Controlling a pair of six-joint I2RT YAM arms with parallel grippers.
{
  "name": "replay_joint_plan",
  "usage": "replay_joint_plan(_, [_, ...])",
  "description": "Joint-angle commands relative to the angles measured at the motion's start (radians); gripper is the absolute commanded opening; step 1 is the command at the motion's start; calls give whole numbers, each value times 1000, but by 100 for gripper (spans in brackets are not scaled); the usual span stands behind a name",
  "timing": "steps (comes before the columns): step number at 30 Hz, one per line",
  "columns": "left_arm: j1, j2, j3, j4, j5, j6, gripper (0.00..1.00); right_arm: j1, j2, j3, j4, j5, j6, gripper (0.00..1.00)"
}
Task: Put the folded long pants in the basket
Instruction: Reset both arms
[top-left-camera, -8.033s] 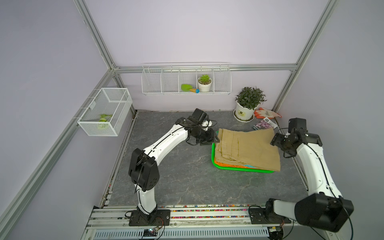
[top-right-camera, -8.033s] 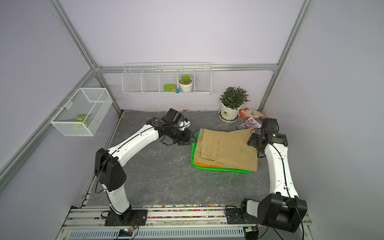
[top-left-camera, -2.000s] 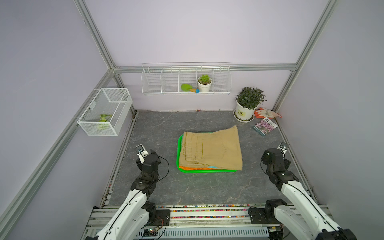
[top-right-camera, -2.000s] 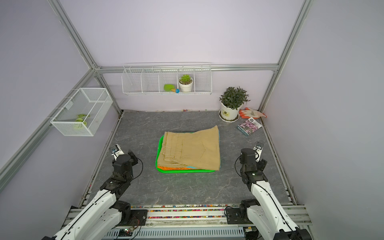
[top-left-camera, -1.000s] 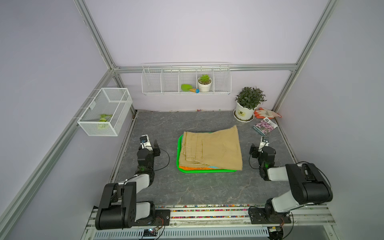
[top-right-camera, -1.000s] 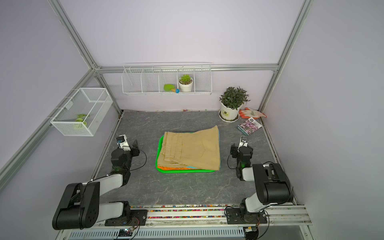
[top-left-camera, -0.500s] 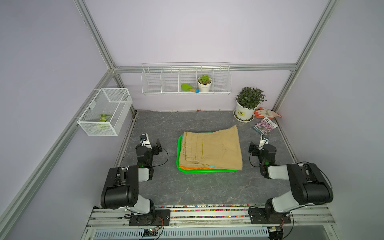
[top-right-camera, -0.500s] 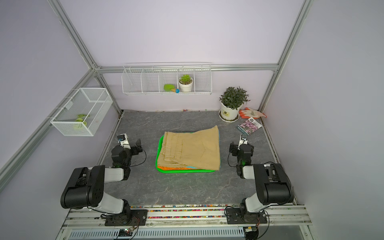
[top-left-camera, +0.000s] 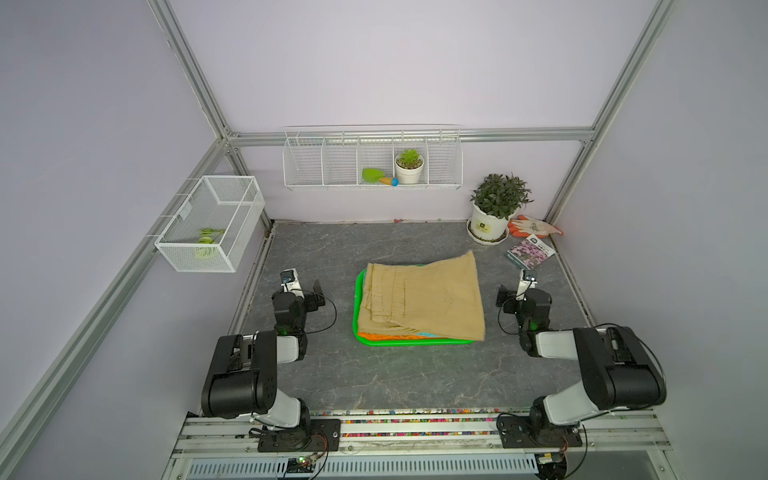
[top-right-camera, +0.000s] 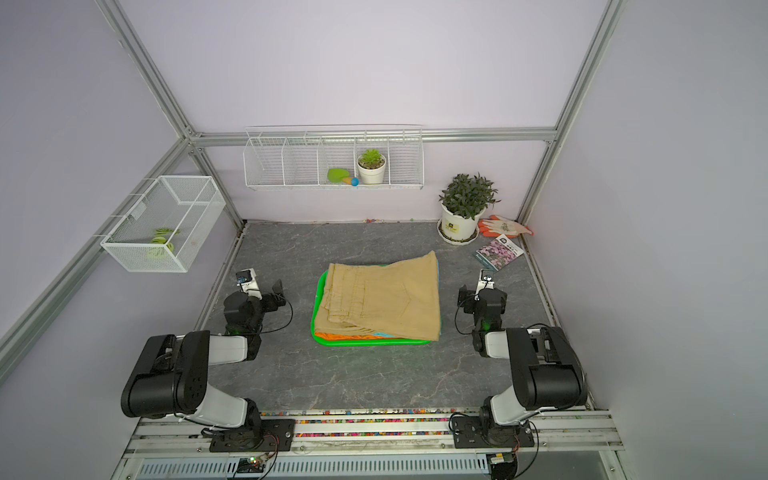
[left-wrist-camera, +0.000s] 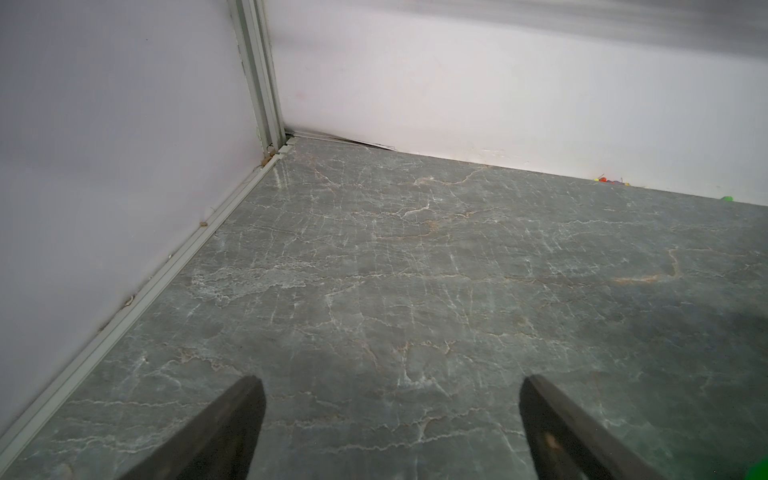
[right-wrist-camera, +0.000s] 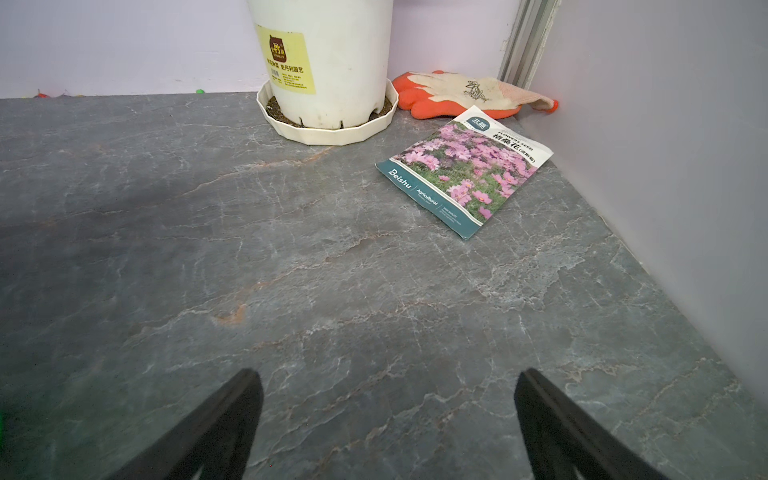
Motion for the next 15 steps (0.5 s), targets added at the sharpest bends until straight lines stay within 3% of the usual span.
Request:
replay_joint_plan(1, [-2, -10, 18, -7, 6, 1, 100, 5, -18, 12, 1, 4, -8, 99])
replay_joint_plan(15, [-2, -9, 21, -12, 6, -2, 100, 4, -18, 12, 2, 4, -8, 99])
